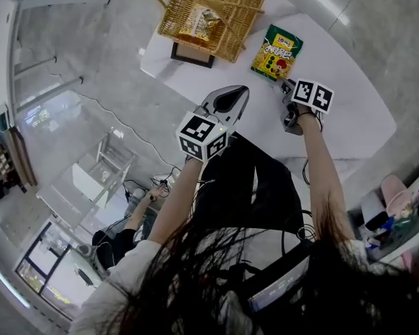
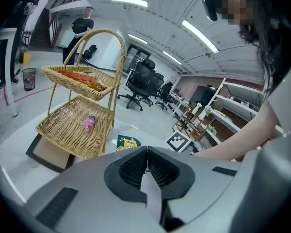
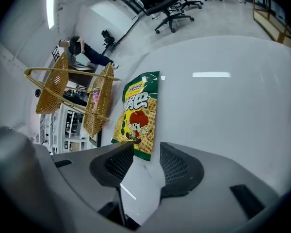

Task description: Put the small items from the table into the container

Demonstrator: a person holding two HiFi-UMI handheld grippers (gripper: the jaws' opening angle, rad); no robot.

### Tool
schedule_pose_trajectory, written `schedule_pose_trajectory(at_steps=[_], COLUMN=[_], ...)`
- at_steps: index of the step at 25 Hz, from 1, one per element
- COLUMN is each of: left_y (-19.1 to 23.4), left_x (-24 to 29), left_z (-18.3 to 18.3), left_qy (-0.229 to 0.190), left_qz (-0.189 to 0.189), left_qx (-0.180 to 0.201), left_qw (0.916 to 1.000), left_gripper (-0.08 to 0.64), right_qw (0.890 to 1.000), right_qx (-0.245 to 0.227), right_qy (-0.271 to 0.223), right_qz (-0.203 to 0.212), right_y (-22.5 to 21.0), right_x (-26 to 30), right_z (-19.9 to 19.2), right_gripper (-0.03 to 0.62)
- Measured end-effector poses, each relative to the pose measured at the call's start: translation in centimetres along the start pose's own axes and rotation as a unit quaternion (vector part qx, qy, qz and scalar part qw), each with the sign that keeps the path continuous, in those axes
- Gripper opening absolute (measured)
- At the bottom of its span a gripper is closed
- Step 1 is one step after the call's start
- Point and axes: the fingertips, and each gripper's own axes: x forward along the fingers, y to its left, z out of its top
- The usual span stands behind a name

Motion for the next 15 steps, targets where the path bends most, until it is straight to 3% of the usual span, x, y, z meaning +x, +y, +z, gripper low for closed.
schedule_pose_trajectory(at_steps=[5,8,10,15], left_y=[0.9,1.3,1.5,2.0], left_x=[-0.2,-0.3,-0.4,-0.8], left_z=[-0.3,-0.3,-0.2,-0.3], left_qy=[-0.001,-0.003,-0.005,-0.006], left_qz=[0.006,0.01,0.012,0.016], left_qx=[-0.008,-0.01,-0.011,-0.011], left_qw=[1.0,0.9999,0.9999,0.9998], left_gripper=[0.006,0.006,0.006,0.006], right_qw=[1.0,0.998,0.997,0.997], right_qx=[0.016,0.05,0.072,0.058], right_qy=[0.001,-0.007,-0.012,-0.004], right_qz=[-0.018,-0.034,-0.036,-0.044], right_y=[-0.1,-0.8,-1.0,-1.1], right_x=[0.6,0.6,0.5,0.6], right_z=[0.0,0.0,0.1,0.0], right_gripper=[0.164,0.109,0.109,0.086])
